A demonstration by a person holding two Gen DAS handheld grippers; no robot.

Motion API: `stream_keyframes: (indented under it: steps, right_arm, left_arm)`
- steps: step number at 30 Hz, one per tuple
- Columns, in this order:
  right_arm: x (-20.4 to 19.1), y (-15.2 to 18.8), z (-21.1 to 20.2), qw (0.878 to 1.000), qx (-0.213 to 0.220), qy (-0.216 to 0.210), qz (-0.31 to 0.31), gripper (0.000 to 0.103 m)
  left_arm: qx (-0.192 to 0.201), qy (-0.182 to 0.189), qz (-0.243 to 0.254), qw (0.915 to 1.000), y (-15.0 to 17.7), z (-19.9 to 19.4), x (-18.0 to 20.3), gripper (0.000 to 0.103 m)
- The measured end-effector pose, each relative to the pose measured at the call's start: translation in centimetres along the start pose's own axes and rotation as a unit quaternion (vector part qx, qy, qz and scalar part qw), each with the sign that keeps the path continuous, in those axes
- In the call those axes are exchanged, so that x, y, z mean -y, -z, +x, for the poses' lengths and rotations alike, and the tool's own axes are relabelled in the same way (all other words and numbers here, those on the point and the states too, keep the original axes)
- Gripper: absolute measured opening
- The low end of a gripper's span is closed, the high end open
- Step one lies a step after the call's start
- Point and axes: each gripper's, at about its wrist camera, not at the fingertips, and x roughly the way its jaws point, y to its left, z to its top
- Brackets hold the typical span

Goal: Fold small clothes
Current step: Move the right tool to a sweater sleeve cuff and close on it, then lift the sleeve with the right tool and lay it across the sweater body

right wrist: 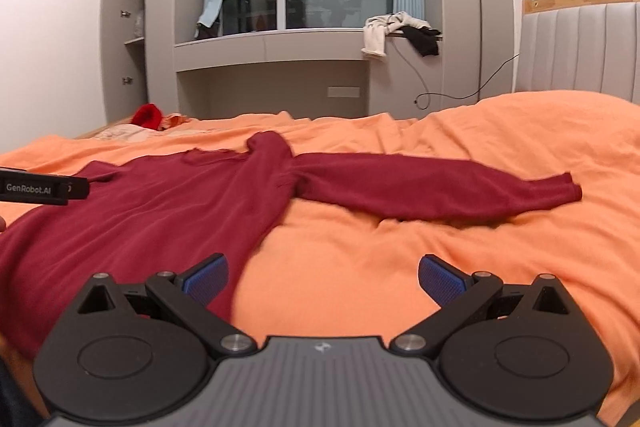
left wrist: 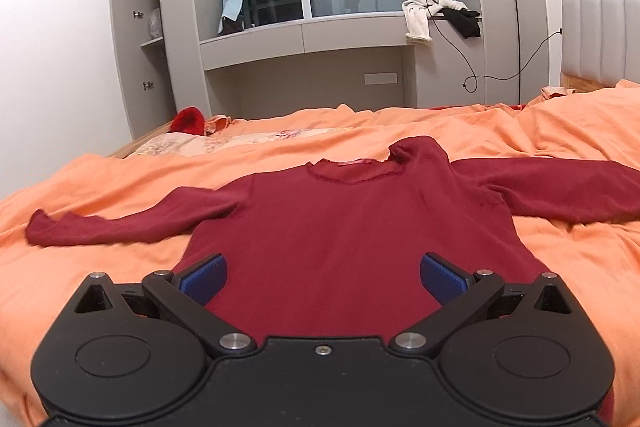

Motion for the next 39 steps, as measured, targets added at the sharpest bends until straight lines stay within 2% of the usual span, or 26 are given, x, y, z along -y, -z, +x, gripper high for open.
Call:
stream_keyframes:
  steps: [3,6,9,13,16,20,22,27,29,31,32,33,34,35,36,37,39]
  right_arm:
    - [2.2,-1.2,2.3,1.000,0.018,0.016,0.016,0.103]
    - [5.8,-2.3,5.0,0.995,0.046,0.063,0.067,0.103]
    - [9.7,-3.2,8.1,0.988,0.052,0.100,0.104,0.103]
    - [13.5,-3.2,12.4,0.978,0.049,0.183,0.083,0.103]
    - [16.0,-2.7,14.0,0.977,0.024,0.193,0.089,0.103]
    - [19.0,-2.2,14.8,0.959,0.023,0.240,0.151,0.103]
    - [20.1,-1.8,14.4,0.952,0.047,0.244,0.178,0.103]
    - [22.1,-2.0,14.8,0.947,0.084,0.245,0.191,0.101]
    - [23.1,-1.9,15.4,0.942,0.087,0.252,0.204,0.093]
    - [23.7,-2.1,15.9,0.936,0.083,0.266,0.215,0.079]
    - [23.9,-2.0,16.2,0.934,0.079,0.271,0.218,0.075]
    - [24.1,-2.0,16.6,0.933,0.072,0.275,0.219,0.066]
    - [24.1,-2.0,16.4,0.934,0.067,0.278,0.216,0.052]
    - [24.0,-1.9,16.6,0.934,0.063,0.281,0.213,0.045]
    - [23.9,-1.9,16.4,0.933,0.063,0.282,0.213,0.026]
    - [23.8,-1.8,16.3,0.934,0.064,0.277,0.215,0.014]
    - [23.5,-1.9,15.7,0.936,0.072,0.267,0.216,0.014]
  left_arm:
    - [-0.004,0.005,0.002,1.0000,-0.6,2.8,0.5,0.103]
    - [0.001,0.005,0.002,1.0000,-0.7,5.3,0.8,0.103]
    - [0.037,0.001,0.007,0.9993,-0.4,7.2,0.9,0.103]
    - [0.025,-0.006,0.018,0.9995,-0.5,9.2,0.9,0.103]
    - [0.000,0.000,0.001,1.0000,0.0,10.3,0.1,0.103]
    - [-0.025,-0.007,-0.007,0.9996,0.9,11.1,-1.0,0.103]
    - [-0.032,-0.006,-0.014,0.9994,1.1,11.3,-1.5,0.103]
    - [-0.044,-0.004,-0.025,0.9987,1.5,11.3,-2.3,0.103]
    - [-0.042,-0.001,-0.025,0.9988,1.5,11.2,-2.4,0.103]
    - [-0.040,0.000,-0.026,0.9989,1.5,11.0,-2.5,0.103]
    - [-0.039,0.001,-0.026,0.9989,1.4,10.9,-2.5,0.103]
    - [-0.038,0.002,-0.029,0.9989,1.3,10.8,-2.5,0.103]
    - [-0.038,0.003,-0.031,0.9988,1.2,10.8,-2.6,0.103]
    - [-0.038,0.005,-0.035,0.9986,1.0,10.7,-2.8,0.103]
    - [-0.038,0.006,-0.040,0.9984,0.8,10.6,-3.0,0.103]
    - [-0.035,0.007,-0.046,0.9983,0.6,10.6,-3.3,0.103]
    - [-0.031,0.002,-0.060,0.9977,0.2,10.4,-4.1,0.103]
